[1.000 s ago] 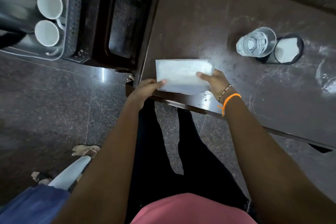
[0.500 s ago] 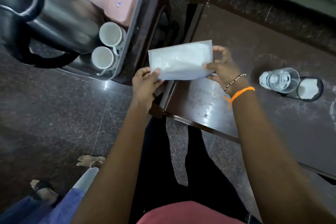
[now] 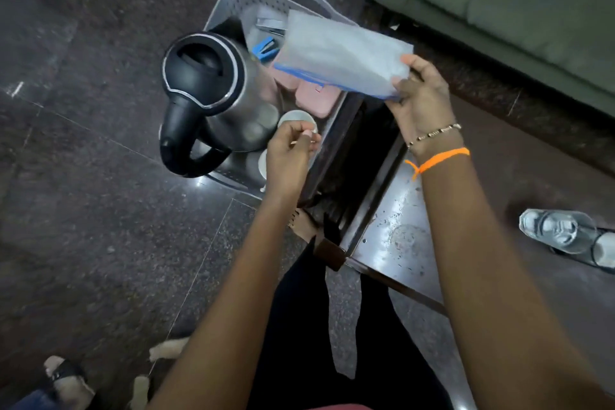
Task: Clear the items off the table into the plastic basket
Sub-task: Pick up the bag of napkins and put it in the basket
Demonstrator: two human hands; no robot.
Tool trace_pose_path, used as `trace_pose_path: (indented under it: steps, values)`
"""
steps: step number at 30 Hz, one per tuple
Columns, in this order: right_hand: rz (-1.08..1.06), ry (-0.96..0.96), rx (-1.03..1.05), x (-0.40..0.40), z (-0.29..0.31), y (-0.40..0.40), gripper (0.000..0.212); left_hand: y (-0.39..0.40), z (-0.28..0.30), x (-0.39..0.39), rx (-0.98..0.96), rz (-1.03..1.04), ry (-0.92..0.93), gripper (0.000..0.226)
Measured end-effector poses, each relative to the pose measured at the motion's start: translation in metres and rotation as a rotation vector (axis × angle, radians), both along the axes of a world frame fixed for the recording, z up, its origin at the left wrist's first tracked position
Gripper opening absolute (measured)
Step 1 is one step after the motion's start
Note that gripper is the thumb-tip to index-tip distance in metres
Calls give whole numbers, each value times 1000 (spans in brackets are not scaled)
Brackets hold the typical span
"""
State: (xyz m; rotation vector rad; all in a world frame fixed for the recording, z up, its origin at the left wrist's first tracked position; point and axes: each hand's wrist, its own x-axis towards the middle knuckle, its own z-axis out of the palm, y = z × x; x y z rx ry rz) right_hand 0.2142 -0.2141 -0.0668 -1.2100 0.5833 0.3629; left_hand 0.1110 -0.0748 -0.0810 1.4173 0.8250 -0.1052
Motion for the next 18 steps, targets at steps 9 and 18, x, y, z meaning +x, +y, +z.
trace_pose_path:
  steps: [9, 18]
  values:
    - [180, 35, -311, 63, -34, 113, 38, 14, -17, 4, 40, -146, 24, 33]
    - [914, -220, -1066, 72, -40, 125, 37, 25, -22, 4, 5, -151, 66, 33]
